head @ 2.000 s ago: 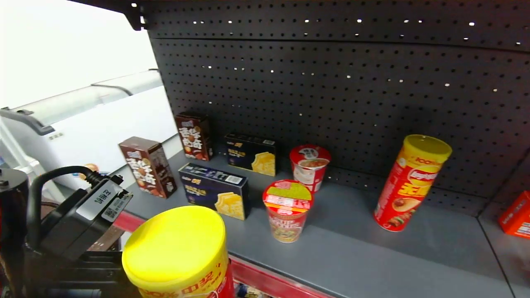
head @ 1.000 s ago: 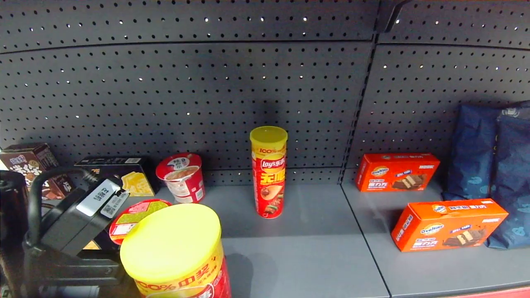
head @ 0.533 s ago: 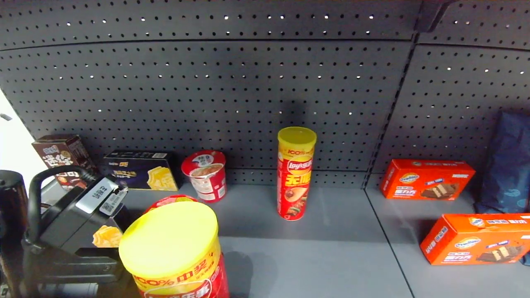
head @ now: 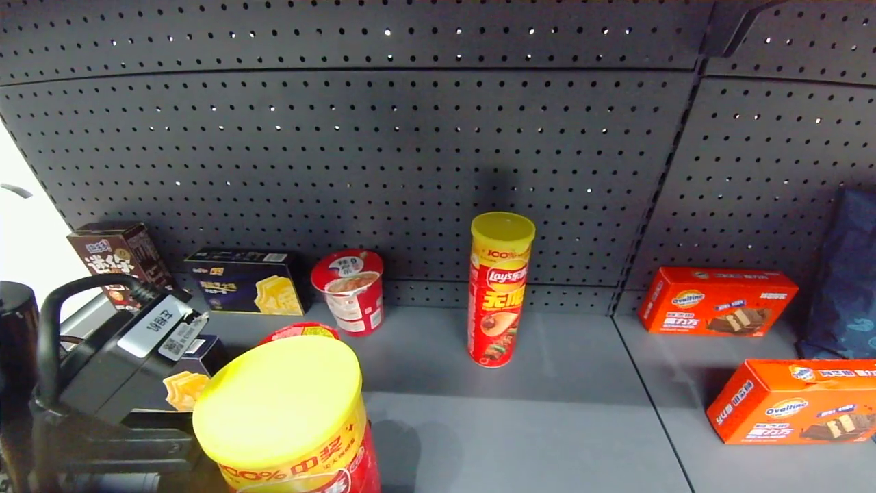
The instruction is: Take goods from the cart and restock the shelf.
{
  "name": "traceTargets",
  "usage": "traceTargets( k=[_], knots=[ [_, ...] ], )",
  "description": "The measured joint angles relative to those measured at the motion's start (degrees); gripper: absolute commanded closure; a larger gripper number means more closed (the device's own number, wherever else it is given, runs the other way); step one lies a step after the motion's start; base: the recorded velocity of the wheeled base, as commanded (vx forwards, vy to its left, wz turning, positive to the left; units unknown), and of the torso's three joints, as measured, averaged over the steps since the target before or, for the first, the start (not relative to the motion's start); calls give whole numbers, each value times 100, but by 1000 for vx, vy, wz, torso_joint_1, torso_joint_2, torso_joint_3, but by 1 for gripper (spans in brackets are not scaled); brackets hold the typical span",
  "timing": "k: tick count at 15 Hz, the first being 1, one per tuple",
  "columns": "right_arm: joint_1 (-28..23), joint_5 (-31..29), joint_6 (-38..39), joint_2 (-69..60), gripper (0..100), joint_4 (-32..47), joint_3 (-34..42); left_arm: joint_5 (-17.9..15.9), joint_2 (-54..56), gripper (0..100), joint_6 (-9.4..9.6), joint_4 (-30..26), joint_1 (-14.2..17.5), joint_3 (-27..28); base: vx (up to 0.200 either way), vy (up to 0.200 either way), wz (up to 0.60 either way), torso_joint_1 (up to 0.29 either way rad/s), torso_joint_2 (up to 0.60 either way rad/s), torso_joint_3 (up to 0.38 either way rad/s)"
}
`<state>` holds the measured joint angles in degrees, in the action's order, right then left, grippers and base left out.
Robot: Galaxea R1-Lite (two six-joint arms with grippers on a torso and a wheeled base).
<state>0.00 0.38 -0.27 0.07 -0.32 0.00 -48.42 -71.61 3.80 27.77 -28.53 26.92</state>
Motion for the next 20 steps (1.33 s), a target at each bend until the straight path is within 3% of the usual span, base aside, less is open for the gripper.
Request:
traceTargets(
  k=[5,7,9,13,17,20],
  knots=[
    [-5,2,-39,182,0,-30,-57,-10,-17,100,0,-2,-27,12,0,0,0,0,0,0],
    [22,27,610,441,0,-118,-608,-13,-50,100,0,0,-27,34,0,0,0,0,0,0],
    [157,296,592,1141,0,-178,-1430,-16,-132,100,0,165,-27,30,0,0,0,0,0,0],
    [1290,887,215,3029,0,-236,-2794,4,-308,100,-13,274,-96,84,0,0,0,0,0,0],
    [2649,950,73,4573,0,-477,-3458,9,-551,100,7,310,-112,290,0,0,0,0,0,0],
    [3261,747,51,5486,0,-896,-3693,17,-628,100,-17,404,-105,310,0,0,0,0,0,0]
  ],
)
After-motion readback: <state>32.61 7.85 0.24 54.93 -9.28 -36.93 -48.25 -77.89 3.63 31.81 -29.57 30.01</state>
